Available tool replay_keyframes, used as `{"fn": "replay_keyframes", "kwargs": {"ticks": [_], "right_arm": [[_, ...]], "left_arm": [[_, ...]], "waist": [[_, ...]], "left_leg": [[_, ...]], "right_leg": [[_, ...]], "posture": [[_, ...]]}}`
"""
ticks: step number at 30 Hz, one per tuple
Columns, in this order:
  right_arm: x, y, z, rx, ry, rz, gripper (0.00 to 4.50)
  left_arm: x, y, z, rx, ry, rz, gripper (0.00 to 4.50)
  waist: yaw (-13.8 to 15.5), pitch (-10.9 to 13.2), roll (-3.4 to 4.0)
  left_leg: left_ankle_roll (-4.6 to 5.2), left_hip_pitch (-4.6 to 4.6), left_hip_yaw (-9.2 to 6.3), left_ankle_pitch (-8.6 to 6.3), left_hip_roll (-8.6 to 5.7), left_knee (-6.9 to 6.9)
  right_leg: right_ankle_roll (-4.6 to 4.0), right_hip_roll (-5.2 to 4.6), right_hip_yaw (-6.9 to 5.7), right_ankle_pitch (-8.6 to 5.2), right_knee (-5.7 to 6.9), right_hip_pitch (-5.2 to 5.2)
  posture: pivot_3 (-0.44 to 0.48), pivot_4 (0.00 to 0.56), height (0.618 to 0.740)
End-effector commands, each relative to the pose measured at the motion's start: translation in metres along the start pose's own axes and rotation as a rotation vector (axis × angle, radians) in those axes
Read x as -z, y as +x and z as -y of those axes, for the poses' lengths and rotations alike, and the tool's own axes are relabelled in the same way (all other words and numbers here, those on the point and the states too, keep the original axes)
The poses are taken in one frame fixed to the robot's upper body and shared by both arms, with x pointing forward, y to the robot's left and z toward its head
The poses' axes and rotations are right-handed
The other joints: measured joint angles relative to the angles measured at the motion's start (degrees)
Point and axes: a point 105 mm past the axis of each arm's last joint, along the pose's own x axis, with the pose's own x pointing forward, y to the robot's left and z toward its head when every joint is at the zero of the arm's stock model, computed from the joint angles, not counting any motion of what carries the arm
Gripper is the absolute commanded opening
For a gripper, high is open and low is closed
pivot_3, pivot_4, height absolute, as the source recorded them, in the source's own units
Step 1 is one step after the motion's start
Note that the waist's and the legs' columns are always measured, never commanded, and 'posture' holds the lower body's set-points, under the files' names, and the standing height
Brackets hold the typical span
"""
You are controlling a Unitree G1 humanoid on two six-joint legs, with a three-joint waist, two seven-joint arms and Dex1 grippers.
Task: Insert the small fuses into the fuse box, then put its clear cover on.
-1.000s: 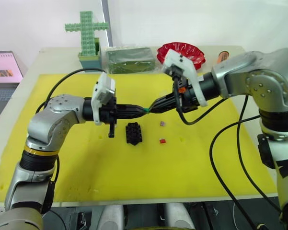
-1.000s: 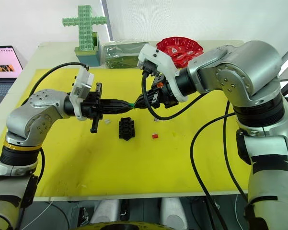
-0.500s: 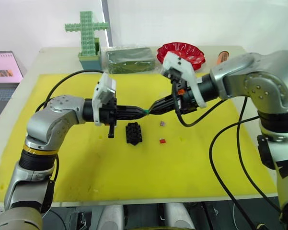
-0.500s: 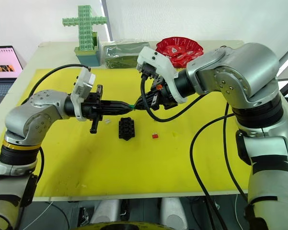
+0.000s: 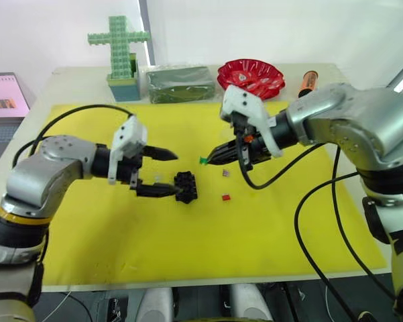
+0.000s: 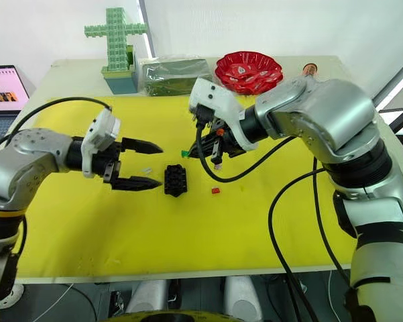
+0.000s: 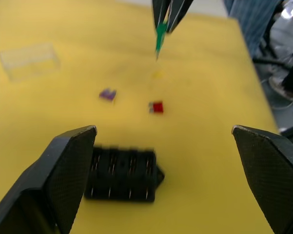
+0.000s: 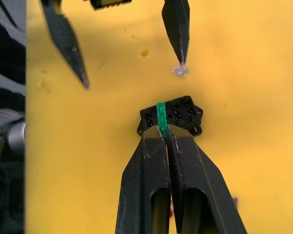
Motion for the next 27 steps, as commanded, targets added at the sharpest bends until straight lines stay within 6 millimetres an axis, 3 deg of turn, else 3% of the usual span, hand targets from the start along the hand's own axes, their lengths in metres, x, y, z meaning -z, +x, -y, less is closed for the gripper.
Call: {"fn": "replay_keyframes", "kwargs": {"ticks": [1,4,13,27], "right_arm": [[-0.009,0.009,-0.003,0.013,-0.137,0.003,0.0],[-0.009,0.022,-0.001,0.013,-0.172,-0.016,0.0],[0.0,0.046,-0.006,-0.035,-0.195,-0.078,0.0],[0.013,0.066,-0.011,-0.065,-0.224,-0.126,0.0]], "left_arm": [[0.019,-0.003,-0.005,-0.039,0.099,-0.092,4.47],[0.027,0.002,-0.006,-0.046,0.14,-0.099,4.47],[0.028,0.017,-0.01,-0.071,0.186,-0.063,4.47],[0.035,0.024,-0.006,-0.077,0.196,-0.077,4.47]], "waist": [[0.0,0.0,0.0],[0.3,0.0,-0.01],[0.1,0.0,-0.02],[0.2,0.0,-0.02]], "left_leg": [[0.0,0.0,0.04,0.0,0.0,0.01],[0.0,-0.02,0.08,0.0,0.0,0.03],[0.0,-0.02,0.08,0.0,0.0,0.05],[0.0,-0.02,0.07,0.0,0.0,0.07]], "right_leg": [[0.0,0.0,0.0,0.0,0.0,0.0],[0.0,0.0,0.0,0.0,0.0,0.0],[0.0,-0.02,-0.01,0.0,0.04,0.01],[0.01,-0.01,-0.02,0.01,0.05,0.02]], "posture": [[0.0,0.15,0.74],[0.0,0.15,0.74],[0.0,0.15,0.74],[0.0,0.15,0.74]]}}
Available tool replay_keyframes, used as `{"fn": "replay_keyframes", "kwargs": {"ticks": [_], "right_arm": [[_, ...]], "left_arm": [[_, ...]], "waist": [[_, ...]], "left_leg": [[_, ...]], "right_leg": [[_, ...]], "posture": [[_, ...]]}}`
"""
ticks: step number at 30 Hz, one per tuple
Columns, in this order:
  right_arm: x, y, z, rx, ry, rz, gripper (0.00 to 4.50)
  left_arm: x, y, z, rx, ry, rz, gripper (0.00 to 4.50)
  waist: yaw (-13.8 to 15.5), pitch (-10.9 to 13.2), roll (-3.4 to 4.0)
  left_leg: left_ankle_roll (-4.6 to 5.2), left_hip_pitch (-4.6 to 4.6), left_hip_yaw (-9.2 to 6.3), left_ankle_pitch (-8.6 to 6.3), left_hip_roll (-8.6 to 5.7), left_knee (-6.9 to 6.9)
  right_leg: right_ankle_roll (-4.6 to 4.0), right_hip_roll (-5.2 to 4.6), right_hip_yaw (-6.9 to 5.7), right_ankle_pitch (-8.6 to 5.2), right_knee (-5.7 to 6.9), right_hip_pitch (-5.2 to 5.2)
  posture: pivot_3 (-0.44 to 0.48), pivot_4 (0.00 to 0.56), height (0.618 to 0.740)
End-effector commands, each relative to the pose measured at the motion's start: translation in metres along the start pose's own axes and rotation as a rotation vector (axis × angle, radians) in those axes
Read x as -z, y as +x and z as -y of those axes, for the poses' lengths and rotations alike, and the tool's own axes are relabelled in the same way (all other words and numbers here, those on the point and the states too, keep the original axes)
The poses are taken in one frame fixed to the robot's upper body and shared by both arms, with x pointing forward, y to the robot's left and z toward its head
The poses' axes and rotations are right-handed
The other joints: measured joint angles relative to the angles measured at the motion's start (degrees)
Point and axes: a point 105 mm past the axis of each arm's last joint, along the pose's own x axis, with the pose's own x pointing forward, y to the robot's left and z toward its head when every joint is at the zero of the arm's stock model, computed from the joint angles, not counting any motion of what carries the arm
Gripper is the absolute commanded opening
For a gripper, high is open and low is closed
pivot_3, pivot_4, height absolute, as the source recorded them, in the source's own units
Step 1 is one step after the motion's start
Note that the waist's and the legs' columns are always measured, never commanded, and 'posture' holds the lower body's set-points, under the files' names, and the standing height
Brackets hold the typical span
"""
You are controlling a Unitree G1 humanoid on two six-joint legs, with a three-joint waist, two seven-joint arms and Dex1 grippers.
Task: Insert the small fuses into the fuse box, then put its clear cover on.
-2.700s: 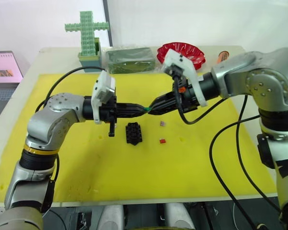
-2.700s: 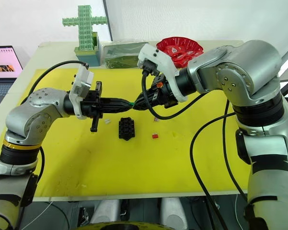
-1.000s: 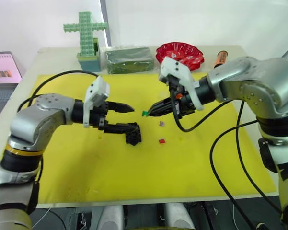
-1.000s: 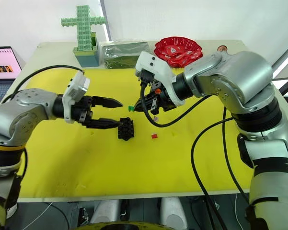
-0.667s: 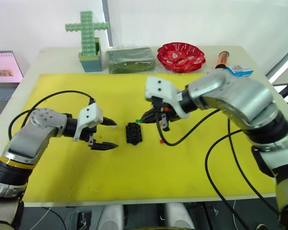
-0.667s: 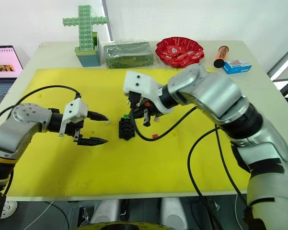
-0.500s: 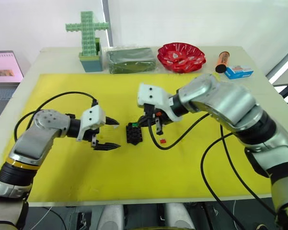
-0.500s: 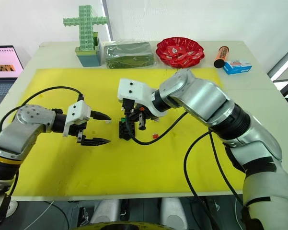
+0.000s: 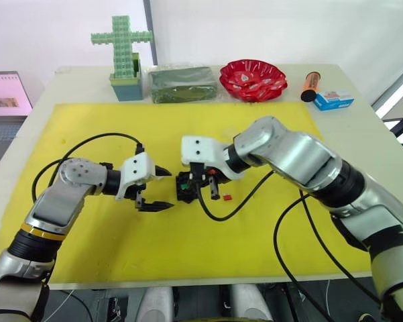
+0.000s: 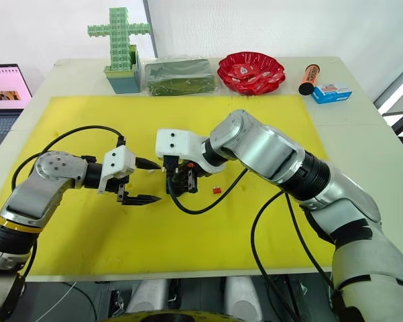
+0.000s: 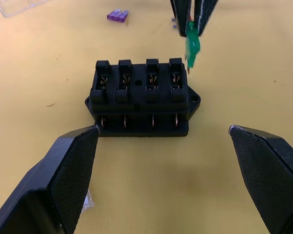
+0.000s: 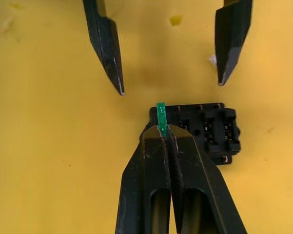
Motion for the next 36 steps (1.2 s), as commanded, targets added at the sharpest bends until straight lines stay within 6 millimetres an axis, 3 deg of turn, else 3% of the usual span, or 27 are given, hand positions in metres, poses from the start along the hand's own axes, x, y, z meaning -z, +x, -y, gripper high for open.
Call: {"fn": "replay_keyframes", "kwargs": {"ticks": [1,36], "right_arm": [[-0.004,0.0,0.0,0.007,-0.033,0.009,0.0],[0.01,0.01,0.003,0.011,-0.01,-0.03,0.0]], "left_arm": [[-0.007,0.001,0.001,-0.007,0.045,0.011,4.47],[-0.011,0.009,0.006,-0.006,0.036,0.028,4.47]], "waist": [[0.0,0.0,0.0],[0.0,0.0,0.0]], "left_leg": [[0.0,0.0,0.0,0.0,0.0,0.0],[0.0,0.0,-0.01,0.0,0.0,0.01]], "right_leg": [[0.0,0.0,0.0,0.0,0.0,0.0],[0.0,0.01,-0.01,0.0,0.04,0.0]], "posture": [[0.0,0.15,0.74],[0.0,0.15,0.74]]}}
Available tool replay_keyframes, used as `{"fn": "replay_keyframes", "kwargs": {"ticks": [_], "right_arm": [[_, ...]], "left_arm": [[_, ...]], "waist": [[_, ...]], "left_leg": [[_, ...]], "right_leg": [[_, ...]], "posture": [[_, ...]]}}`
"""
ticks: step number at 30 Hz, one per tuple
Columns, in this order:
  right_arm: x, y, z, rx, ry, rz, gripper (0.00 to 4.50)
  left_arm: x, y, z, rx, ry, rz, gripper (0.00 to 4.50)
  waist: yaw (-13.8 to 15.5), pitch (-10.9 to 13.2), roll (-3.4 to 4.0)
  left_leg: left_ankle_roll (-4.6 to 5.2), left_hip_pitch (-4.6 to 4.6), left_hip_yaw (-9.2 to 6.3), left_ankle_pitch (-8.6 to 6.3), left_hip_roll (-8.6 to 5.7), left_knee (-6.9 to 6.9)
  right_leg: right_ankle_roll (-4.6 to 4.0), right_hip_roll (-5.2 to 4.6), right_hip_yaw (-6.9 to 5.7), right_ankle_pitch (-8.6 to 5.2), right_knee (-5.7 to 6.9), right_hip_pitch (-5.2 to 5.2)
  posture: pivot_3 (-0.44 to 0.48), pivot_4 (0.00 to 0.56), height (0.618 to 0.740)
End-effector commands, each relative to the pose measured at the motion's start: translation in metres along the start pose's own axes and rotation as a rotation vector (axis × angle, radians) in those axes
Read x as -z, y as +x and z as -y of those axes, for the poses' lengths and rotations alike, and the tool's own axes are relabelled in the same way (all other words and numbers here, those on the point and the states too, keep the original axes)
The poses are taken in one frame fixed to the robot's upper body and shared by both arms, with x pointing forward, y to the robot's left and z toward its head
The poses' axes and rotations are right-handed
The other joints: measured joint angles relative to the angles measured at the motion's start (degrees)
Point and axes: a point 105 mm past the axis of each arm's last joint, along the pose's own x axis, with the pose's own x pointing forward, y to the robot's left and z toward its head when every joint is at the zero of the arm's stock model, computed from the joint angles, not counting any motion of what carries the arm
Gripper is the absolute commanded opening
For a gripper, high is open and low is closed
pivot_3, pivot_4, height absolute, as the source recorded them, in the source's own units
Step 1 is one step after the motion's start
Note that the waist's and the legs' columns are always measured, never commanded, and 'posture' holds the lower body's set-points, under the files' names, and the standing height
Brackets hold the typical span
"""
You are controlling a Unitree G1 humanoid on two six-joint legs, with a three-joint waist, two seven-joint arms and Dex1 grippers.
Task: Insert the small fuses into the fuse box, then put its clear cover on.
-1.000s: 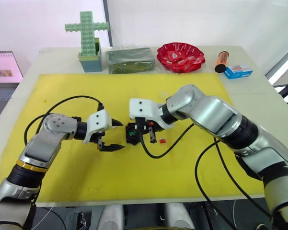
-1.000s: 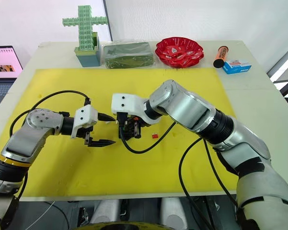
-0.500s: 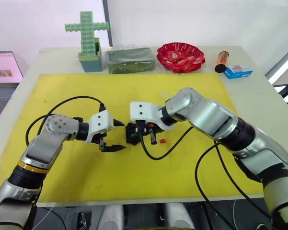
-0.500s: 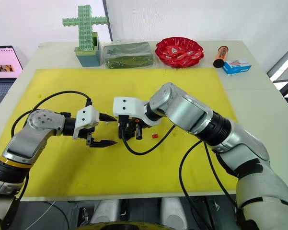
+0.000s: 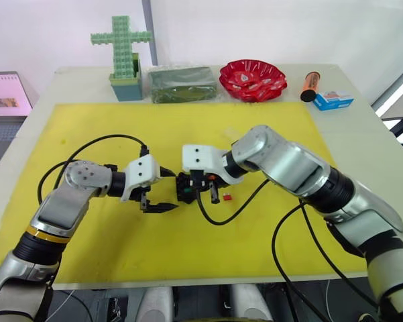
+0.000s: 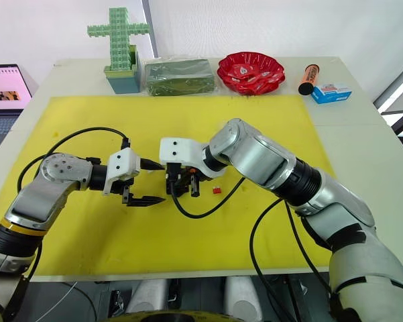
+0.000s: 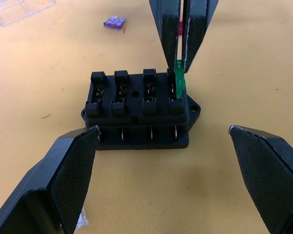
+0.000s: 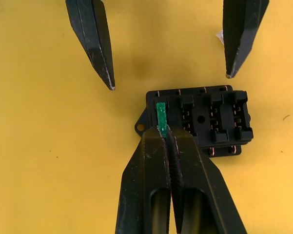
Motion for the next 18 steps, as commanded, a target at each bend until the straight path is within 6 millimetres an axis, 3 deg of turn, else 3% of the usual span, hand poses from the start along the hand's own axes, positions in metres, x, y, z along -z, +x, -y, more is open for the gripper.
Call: {"fn": "replay_keyframes", "kwargs": {"ticks": [1,18], "right_arm": [[-0.004,-0.001,0.002,0.013,-0.013,0.011,0.0],[0.006,0.017,0.003,-0.005,-0.027,-0.048,0.0]], "left_arm": [[-0.007,0.001,0.003,0.001,0.024,0.017,4.47],[-0.007,0.005,0.005,-0.004,0.025,0.022,4.47]], "waist": [[0.0,0.0,0.0],[-0.1,0.0,0.01]], "left_leg": [[0.0,0.0,0.0,0.0,0.0,0.01],[0.0,0.11,-0.01,0.0,0.01,0.02]], "right_leg": [[0.0,0.0,0.0,0.0,0.0,0.0],[0.0,0.03,0.0,0.0,0.04,0.08]], "posture": [[0.0,0.15,0.74],[0.0,0.15,0.74]]}}
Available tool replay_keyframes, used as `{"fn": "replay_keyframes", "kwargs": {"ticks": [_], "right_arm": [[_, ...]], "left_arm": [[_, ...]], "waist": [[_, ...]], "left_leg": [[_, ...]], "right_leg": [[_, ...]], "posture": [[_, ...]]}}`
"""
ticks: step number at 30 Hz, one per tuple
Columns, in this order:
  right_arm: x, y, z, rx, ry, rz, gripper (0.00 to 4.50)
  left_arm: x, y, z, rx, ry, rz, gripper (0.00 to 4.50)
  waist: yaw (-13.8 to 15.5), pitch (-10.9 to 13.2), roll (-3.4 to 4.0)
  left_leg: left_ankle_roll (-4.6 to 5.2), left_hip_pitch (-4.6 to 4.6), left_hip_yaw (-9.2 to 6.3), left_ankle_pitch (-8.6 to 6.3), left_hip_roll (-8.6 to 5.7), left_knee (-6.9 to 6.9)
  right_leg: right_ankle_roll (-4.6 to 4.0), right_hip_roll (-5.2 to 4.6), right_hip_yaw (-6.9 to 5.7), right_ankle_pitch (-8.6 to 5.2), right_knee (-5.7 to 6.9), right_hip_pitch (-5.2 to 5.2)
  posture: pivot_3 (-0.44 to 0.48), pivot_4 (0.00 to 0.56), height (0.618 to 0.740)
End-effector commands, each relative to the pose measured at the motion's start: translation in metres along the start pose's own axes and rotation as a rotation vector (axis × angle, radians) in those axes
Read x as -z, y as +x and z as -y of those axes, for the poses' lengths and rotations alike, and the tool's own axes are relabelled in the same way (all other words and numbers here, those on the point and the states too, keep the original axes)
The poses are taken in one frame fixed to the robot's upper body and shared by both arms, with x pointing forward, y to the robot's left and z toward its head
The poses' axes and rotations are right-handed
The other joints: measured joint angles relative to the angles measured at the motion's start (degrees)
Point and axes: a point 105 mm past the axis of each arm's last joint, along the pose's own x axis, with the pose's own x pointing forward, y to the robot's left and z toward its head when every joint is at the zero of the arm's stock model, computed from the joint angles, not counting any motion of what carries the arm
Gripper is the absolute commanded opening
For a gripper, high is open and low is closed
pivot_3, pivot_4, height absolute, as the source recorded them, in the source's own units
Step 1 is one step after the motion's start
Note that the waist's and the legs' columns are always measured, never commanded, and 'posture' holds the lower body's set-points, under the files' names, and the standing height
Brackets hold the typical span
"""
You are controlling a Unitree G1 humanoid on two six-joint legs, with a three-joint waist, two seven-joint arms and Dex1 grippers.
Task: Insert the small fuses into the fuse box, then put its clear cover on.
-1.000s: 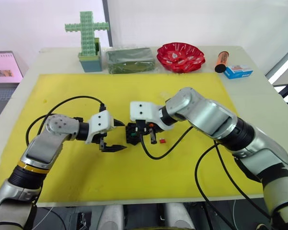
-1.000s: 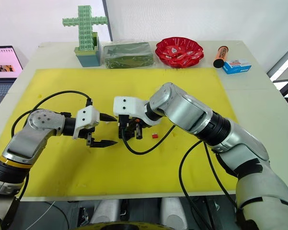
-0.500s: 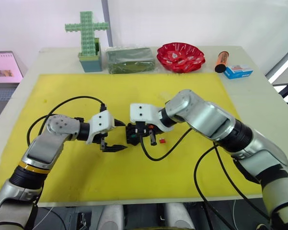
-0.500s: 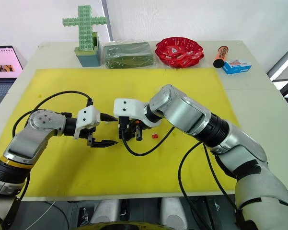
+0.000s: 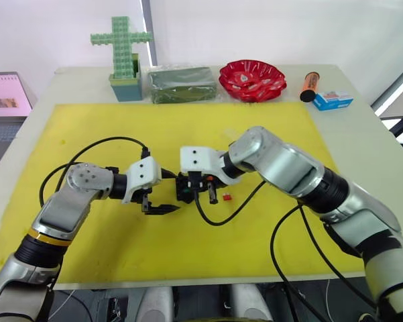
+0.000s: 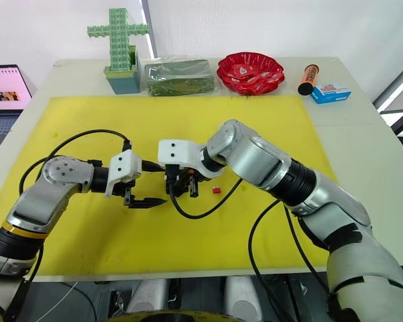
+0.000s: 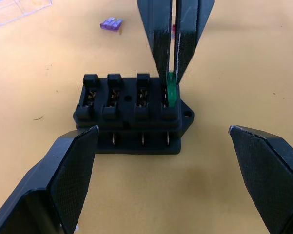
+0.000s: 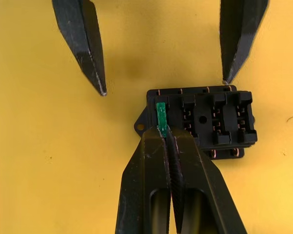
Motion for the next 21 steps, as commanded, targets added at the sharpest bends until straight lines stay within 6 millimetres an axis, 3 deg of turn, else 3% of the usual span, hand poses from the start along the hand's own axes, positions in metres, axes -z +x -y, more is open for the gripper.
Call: {"fn": "replay_keyframes", "kwargs": {"ticks": [1,5,11,16,21], "right_arm": [[0.006,0.006,0.001,0.004,-0.003,-0.03,0.0],[0.01,0.01,0.004,0.007,-0.01,-0.051,0.0],[0.001,0.004,0.008,0.01,-0.008,-0.018,0.0],[-0.01,-0.003,0.007,-0.001,0.015,0.023,1.21],[-0.02,-0.017,0.003,-0.015,0.007,0.077,1.21]], "left_arm": [[-0.007,0.001,0.001,-0.001,0.036,0.01,4.47],[-0.008,0.001,0.001,-0.011,0.037,0.01,4.47],[-0.008,0.0,0.0,-0.022,0.036,0.01,4.47],[-0.008,-0.001,-0.001,-0.029,0.034,0.011,4.5],[-0.007,-0.003,-0.002,-0.035,0.029,0.006,4.5]], "waist": [[0.0,0.0,0.0],[-0.1,0.0,0.01],[-0.1,0.0,0.01],[0.0,0.0,0.02],[0.1,0.0,0.01]], "left_leg": [[0.0,0.01,0.0,0.0,0.0,0.0],[0.0,0.04,0.0,0.0,0.01,0.0],[0.0,0.08,-0.01,0.0,0.02,0.0],[0.0,0.05,-0.01,0.0,0.02,0.01],[0.0,0.01,-0.02,0.0,0.02,0.04]], "right_leg": [[0.0,0.0,0.0,0.0,0.01,0.0],[0.0,0.02,0.0,0.0,0.04,0.01],[0.0,0.04,0.0,0.0,0.08,0.03],[0.0,0.04,0.0,0.0,0.09,0.0],[-0.01,0.03,0.0,0.0,0.09,0.01]], "posture": [[0.0,0.15,0.74],[0.0,0.15,0.74],[0.0,0.15,0.74],[0.0,0.15,0.74],[0.0,0.15,0.74]]}}
